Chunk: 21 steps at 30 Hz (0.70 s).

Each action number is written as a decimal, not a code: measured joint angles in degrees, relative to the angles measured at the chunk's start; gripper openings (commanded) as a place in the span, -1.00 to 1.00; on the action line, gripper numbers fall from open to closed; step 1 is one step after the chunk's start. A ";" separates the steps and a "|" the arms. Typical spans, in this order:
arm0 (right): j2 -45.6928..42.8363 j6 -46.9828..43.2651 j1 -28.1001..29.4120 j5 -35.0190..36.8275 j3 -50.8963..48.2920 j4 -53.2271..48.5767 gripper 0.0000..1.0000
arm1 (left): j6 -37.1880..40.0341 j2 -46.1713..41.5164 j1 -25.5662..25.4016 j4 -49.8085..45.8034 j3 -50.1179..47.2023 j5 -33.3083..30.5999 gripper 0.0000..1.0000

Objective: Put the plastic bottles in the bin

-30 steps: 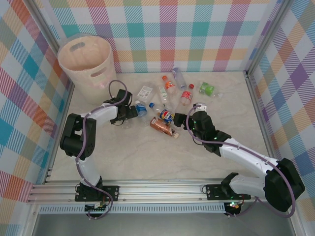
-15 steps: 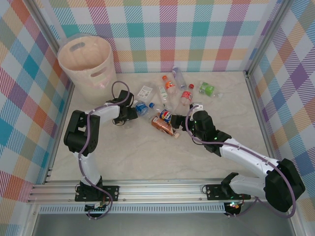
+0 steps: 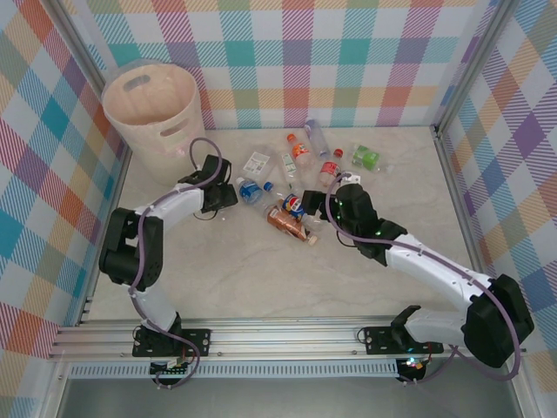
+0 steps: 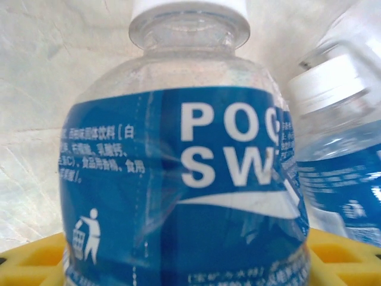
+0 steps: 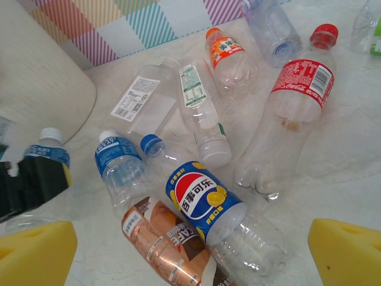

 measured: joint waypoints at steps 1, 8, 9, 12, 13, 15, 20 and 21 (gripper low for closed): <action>0.35 0.04 0.00 -0.02 0.15 -0.24 0.99 | -0.02 -0.94 0.00 -0.11 0.00 -0.02 0.18; 1.92 0.00 0.00 -0.94 0.72 -1.09 0.99 | -0.17 -8.37 0.00 -2.84 0.15 0.42 0.18; 2.10 0.00 0.00 -1.20 0.81 -1.09 0.99 | -0.17 -9.46 0.00 -3.30 0.31 0.59 0.17; 2.99 0.00 0.00 -2.03 1.38 -1.14 0.99 | -0.15 -12.46 0.00 -4.44 1.42 1.49 0.14; 3.30 0.00 0.00 -2.23 1.64 -1.16 0.99 | -0.13 -13.20 0.00 -4.59 1.75 1.70 0.13; 4.00 0.00 0.00 -2.80 2.27 -1.20 0.99 | -0.02 -14.97 0.00 -5.03 2.69 2.40 0.11; 5.14 0.00 0.00 -3.76 3.69 -1.20 0.99 | 0.31 -18.05 0.00 -6.27 5.68 4.17 0.04; 5.29 0.00 0.00 -4.11 3.85 -1.18 0.99 | 0.28 -18.51 0.00 -6.21 6.19 4.17 0.03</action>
